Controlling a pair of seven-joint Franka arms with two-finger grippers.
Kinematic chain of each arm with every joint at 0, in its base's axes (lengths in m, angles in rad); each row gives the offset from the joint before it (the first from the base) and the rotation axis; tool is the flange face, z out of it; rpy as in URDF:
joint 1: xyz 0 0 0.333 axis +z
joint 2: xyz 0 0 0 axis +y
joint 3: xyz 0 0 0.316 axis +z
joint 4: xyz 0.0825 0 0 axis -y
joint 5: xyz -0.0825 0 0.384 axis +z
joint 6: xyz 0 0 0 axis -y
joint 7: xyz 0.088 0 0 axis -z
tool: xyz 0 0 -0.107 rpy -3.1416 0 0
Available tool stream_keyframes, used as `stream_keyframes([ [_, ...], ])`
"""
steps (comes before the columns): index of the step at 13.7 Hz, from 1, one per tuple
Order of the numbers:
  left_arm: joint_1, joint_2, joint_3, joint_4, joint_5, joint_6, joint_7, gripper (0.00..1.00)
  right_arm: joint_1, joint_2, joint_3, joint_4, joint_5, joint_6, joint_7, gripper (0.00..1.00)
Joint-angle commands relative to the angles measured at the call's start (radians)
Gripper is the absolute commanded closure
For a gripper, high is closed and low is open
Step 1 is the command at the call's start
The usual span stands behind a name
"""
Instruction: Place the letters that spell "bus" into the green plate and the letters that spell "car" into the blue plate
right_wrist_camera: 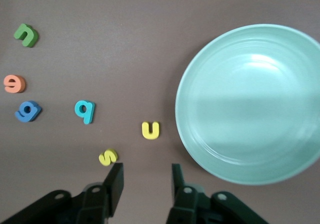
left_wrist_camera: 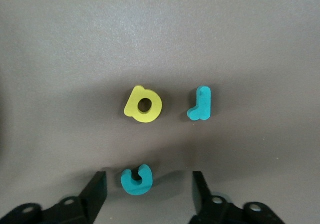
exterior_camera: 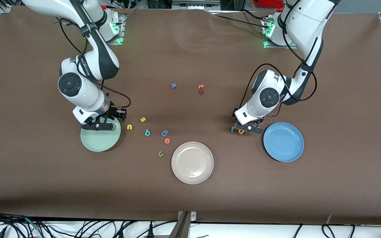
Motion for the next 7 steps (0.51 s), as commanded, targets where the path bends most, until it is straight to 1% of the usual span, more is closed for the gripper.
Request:
stream_keyframes([
  [1,-0.002,0.016,0.005,-0.004,0.002,0.016,-0.004,0.59,0.009,0.031,0.003,-0.012,-0.011,0.059,0.02,0.59],
  [2,-0.002,0.018,0.005,-0.003,0.002,0.016,-0.004,0.74,0.009,0.041,0.003,-0.012,-0.013,0.081,0.035,0.61],
  [3,0.0,0.016,0.005,-0.003,0.002,0.016,-0.004,0.86,0.009,0.057,0.004,-0.01,-0.014,0.095,0.042,0.62],
  [5,0.001,0.007,0.005,0.0,0.002,0.011,-0.004,0.98,0.013,0.081,0.003,-0.01,-0.014,0.128,0.042,0.62],
  [7,0.006,-0.025,0.008,0.008,0.002,-0.017,-0.002,0.98,0.013,0.107,0.004,-0.006,-0.014,0.15,0.042,0.62],
])
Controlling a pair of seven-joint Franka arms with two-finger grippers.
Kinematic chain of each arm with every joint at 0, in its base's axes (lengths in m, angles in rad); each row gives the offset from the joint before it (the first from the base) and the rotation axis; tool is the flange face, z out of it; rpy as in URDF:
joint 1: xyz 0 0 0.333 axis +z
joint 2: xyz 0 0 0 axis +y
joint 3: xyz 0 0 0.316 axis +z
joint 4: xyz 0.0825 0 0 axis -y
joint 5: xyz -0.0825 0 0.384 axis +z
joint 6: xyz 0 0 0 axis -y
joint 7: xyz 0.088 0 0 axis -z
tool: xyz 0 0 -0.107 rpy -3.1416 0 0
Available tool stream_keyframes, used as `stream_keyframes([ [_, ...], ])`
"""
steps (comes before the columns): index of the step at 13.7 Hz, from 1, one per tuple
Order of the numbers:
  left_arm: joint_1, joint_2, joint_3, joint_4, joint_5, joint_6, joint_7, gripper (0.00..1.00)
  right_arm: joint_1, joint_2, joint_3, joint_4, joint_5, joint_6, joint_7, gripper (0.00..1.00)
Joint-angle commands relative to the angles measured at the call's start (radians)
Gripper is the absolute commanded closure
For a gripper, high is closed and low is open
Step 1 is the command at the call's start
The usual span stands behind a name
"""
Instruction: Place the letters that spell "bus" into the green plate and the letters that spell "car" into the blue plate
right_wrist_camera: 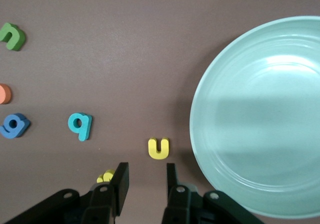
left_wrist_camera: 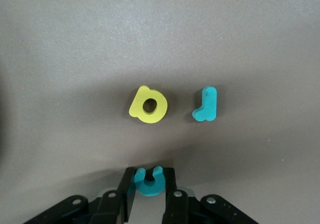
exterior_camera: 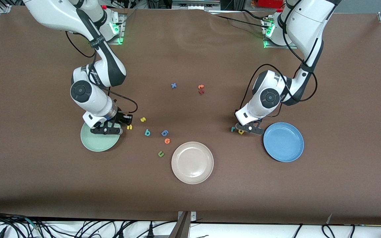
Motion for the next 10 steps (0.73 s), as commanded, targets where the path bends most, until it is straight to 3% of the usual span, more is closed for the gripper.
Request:
stream_keyframes([
  [1,0.007,-0.054,0.006,0.008,0.002,-0.05,-0.001,0.98,0.004,0.037,0.002,-0.002,-0.016,0.053,0.026,0.61],
  [4,0.041,-0.095,0.016,0.087,0.03,-0.22,0.003,0.98,0.004,0.074,0.002,0.001,-0.016,0.093,0.023,0.61],
  [7,0.087,-0.081,0.016,0.123,0.291,-0.245,0.004,0.97,0.002,0.102,-0.001,0.001,-0.019,0.125,0.021,0.61],
  [10,0.136,-0.017,0.016,0.154,0.411,-0.236,0.009,0.93,0.002,0.108,-0.001,0.001,-0.023,0.13,0.023,0.58],
])
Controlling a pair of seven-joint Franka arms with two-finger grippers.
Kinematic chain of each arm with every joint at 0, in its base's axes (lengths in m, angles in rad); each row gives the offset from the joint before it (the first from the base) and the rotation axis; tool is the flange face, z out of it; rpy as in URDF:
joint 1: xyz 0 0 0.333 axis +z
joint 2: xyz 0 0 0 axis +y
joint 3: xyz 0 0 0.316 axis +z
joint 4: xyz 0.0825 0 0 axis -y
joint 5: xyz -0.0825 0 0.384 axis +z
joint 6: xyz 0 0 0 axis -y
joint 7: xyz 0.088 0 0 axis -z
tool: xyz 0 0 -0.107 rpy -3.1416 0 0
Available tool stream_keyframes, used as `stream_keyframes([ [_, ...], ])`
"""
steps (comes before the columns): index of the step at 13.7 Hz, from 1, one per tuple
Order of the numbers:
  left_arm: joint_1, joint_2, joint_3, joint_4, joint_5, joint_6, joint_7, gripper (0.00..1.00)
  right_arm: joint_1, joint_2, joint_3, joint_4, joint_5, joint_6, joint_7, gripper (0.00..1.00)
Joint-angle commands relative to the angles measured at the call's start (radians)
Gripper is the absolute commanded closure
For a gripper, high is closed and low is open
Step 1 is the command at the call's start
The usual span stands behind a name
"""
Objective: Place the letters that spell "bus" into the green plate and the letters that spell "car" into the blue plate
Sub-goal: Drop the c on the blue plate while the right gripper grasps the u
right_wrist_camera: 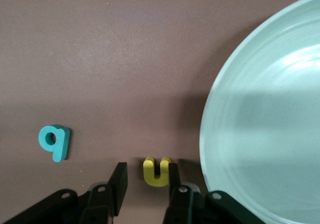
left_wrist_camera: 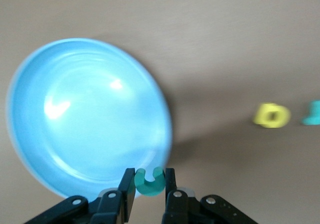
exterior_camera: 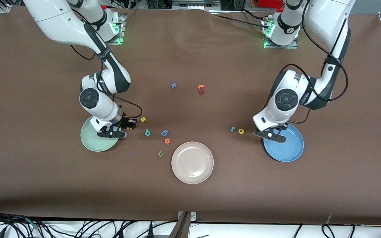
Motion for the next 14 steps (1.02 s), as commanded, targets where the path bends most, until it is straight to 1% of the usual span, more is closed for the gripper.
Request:
stream_keyframes([
  [1,0.027,0.073,-0.006,0.042,0.087,-0.003,0.008,0.92,0.004,0.006,-0.001,0.001,-0.022,0.016,0.022,0.51],
  [2,0.029,0.076,-0.006,0.042,0.091,-0.003,0.006,0.81,0.002,0.006,-0.002,0.001,-0.024,0.016,0.022,0.5],
  [3,0.029,0.079,-0.006,0.043,0.093,-0.003,0.008,0.63,0.004,0.006,-0.002,0.001,-0.024,0.016,0.022,0.5],
  [4,0.029,0.082,-0.006,0.045,0.094,-0.003,0.008,0.59,0.004,0.007,-0.002,0.001,-0.024,0.018,0.022,0.5],
  [5,0.029,0.084,-0.006,0.046,0.093,-0.003,0.008,0.27,0.004,0.012,-0.002,0.001,-0.024,0.018,0.022,0.5],
  [6,0.027,0.084,-0.006,0.051,0.093,-0.003,0.008,0.0,0.004,0.012,-0.004,0.001,-0.024,0.019,0.022,0.5],
  [9,0.015,0.081,-0.029,0.081,0.07,-0.005,0.006,0.0,0.004,0.021,-0.004,0.001,-0.025,0.028,0.022,0.51],
  [11,0.013,0.104,-0.077,0.107,0.067,-0.003,-0.011,0.0,0.004,0.03,-0.004,0.001,-0.025,0.045,0.02,0.5],
  [13,0.013,0.133,-0.107,0.146,0.016,-0.003,-0.008,0.0,0.004,0.032,-0.004,0.001,-0.024,0.045,0.02,0.51],
  [14,0.013,0.148,-0.124,0.149,-0.016,0.001,-0.003,0.0,0.002,0.033,-0.004,0.001,-0.025,0.045,0.02,0.51],
])
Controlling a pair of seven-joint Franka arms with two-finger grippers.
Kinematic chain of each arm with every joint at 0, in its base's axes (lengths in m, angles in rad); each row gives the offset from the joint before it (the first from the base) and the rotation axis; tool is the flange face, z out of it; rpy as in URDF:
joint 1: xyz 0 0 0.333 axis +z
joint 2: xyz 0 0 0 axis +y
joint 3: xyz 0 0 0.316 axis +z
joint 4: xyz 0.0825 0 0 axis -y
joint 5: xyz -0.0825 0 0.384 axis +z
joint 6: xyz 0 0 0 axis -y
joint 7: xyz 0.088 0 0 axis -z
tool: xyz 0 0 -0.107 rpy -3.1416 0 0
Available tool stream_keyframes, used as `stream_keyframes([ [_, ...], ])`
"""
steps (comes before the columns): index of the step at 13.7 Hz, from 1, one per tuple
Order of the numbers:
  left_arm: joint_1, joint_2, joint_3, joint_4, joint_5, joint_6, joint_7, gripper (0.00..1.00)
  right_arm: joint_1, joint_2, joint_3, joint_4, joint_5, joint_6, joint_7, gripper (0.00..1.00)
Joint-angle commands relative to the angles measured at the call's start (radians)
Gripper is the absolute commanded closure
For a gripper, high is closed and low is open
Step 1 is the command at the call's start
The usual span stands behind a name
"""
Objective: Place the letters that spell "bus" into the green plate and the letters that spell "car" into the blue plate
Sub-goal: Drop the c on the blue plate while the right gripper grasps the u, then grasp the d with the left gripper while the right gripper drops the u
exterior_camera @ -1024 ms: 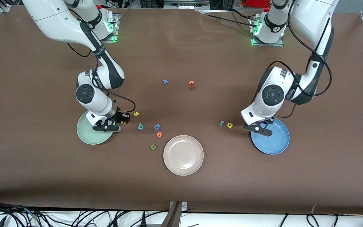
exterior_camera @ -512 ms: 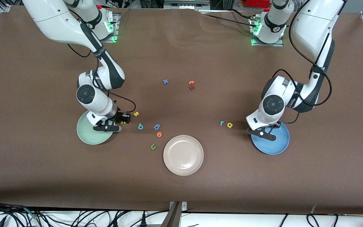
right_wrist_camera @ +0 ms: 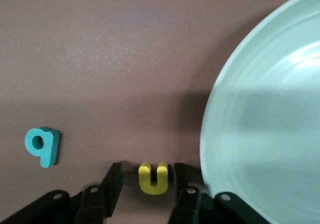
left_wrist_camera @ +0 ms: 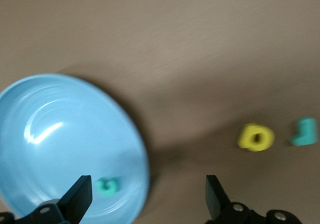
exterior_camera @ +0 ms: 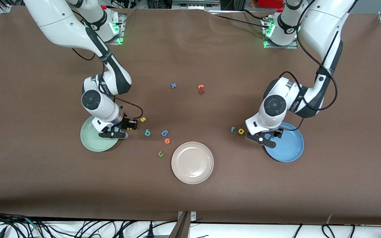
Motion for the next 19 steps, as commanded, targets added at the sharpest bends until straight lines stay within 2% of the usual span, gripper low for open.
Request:
stream_keyframes([
  [1,0.0,0.062,-0.026,0.05,-0.055,0.034,0.014,0.01,0.004,0.008,-0.002,0.001,-0.021,0.02,0.02,0.55],
  [4,-0.026,0.099,-0.027,0.046,-0.057,0.094,0.014,0.04,0.002,0.008,-0.002,0.002,-0.028,0.02,0.016,0.85],
  [7,-0.048,0.106,-0.027,0.035,-0.061,0.114,0.014,0.06,0.002,0.006,-0.002,0.01,-0.034,0.018,0.016,0.99],
  [10,-0.051,0.111,-0.027,0.027,-0.06,0.114,0.014,0.09,0.002,-0.024,0.0,0.04,-0.018,-0.032,0.014,1.0],
  [13,-0.049,0.119,-0.027,0.027,-0.054,0.116,0.016,0.16,0.002,-0.056,0.0,0.131,-0.018,-0.205,0.011,1.0],
  [14,-0.049,0.12,-0.026,0.027,-0.054,0.116,0.016,0.19,0.002,-0.063,-0.002,0.143,-0.024,-0.225,-0.001,1.0],
  [15,-0.049,0.125,-0.026,0.027,-0.049,0.116,0.016,0.2,-0.001,-0.064,-0.014,0.143,-0.034,-0.227,-0.026,1.0],
  [17,-0.049,0.126,-0.027,0.027,-0.049,0.116,0.017,0.28,-0.003,-0.066,-0.066,0.142,-0.034,-0.227,-0.14,1.0],
  [19,-0.048,0.128,-0.026,0.027,-0.049,0.116,0.017,0.33,-0.004,-0.064,-0.123,0.142,-0.034,-0.227,-0.242,1.0],
])
